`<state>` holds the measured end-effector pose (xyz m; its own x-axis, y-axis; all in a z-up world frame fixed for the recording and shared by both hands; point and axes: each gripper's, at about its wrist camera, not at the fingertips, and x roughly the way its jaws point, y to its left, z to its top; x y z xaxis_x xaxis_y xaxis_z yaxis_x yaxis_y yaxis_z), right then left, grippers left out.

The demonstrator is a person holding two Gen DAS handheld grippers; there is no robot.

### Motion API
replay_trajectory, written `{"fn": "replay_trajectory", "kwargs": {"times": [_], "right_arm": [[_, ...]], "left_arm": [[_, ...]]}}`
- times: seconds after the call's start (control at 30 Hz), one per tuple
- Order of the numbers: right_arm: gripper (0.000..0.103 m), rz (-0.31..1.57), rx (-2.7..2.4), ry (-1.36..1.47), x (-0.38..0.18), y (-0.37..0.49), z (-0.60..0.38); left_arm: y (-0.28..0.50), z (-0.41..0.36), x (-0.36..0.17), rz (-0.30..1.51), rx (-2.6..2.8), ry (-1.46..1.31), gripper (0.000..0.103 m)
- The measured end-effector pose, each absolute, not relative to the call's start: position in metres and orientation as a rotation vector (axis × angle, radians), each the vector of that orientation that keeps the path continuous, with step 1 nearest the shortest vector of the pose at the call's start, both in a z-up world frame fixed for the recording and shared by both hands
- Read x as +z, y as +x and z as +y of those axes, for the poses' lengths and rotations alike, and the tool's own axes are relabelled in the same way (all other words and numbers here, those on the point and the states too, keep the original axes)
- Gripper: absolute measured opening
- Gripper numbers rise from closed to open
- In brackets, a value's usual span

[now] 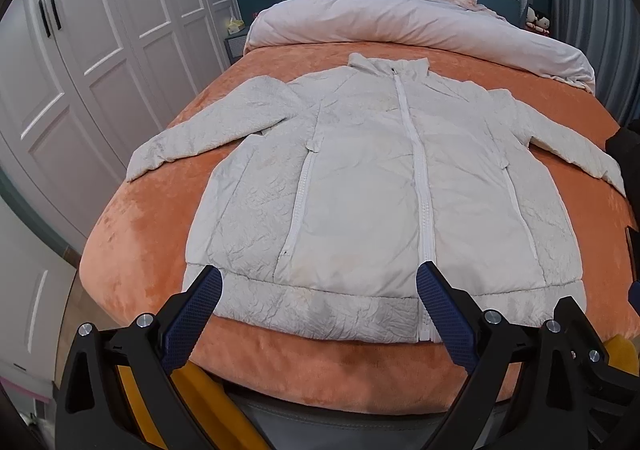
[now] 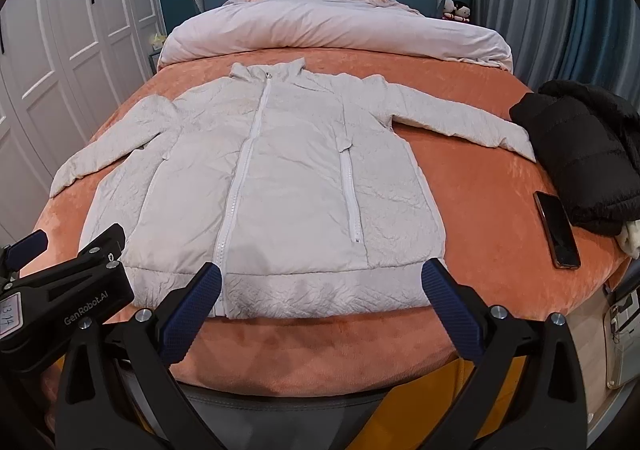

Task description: Fold large clothes

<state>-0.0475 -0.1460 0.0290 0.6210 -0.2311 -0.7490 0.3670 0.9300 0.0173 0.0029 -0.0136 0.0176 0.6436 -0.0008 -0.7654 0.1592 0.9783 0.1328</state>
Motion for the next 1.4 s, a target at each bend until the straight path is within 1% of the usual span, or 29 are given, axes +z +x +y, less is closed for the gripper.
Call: {"fn": "replay_trajectory", "kwargs": {"times": [1.4], "right_arm": [[0.098, 0.858, -0.353, 0.18, 0.0227, -0.0393, -0.1493]], "left_arm": [[0.0122, -0.0133, 0.0093, 0.896, -0.078, 0.208, 0.094]]}}
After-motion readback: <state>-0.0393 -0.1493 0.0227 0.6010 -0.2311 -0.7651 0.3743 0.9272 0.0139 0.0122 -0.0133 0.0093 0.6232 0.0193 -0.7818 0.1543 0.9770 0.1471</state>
